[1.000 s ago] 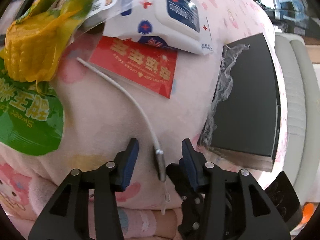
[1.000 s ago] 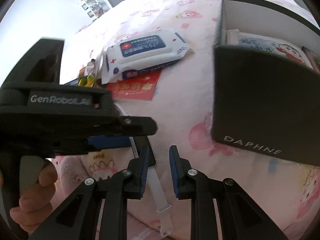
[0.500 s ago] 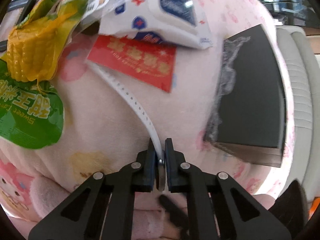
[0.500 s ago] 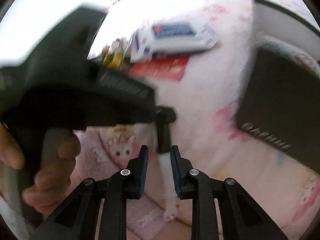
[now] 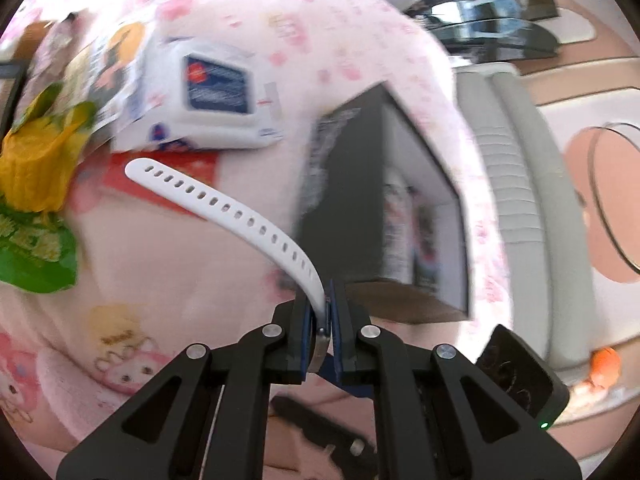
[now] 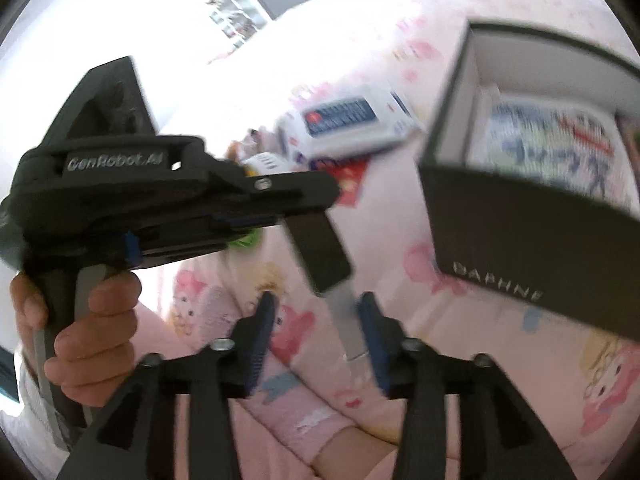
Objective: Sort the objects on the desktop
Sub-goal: 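Lift the smartwatch and carry it over the shoebox with the left tool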
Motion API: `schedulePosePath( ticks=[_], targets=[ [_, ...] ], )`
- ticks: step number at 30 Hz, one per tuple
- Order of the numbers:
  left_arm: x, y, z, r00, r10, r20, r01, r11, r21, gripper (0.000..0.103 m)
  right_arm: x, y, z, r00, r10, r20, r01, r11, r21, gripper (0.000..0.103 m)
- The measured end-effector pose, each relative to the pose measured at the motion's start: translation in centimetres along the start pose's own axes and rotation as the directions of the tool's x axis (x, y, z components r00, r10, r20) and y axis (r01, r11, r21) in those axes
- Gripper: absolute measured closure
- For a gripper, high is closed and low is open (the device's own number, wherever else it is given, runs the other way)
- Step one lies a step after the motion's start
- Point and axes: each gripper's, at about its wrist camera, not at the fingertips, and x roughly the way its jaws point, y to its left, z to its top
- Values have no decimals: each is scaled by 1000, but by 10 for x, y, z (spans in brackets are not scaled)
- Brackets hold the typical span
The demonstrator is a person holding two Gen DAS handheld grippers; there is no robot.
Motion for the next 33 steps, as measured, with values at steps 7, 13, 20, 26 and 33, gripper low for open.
schedulePosePath(
  ticks=[7,13,20,26,33],
  targets=[
    [-8,-70,9,995,-98,-11,99,987,128,96,-56,-4,22,971,-177,161,194,976,-94,79],
    [25,-134,30,996,-93,1,90,971,223,95,-70,-34,62,930,-270,251,299,951,-84,82],
    [99,-157,49,994,-101,-32,105,984,142,95,-98,-101,63,865,-428,264,419,903,91,82],
    [114,-167,46,995,-97,-15,98,983,155,95,-116,-127,70,836,-469,286,435,883,177,82],
    [161,-136,40,989,112,-91,-103,989,102,94,-75,-151,66,881,-468,72,444,869,220,82]
  ],
)
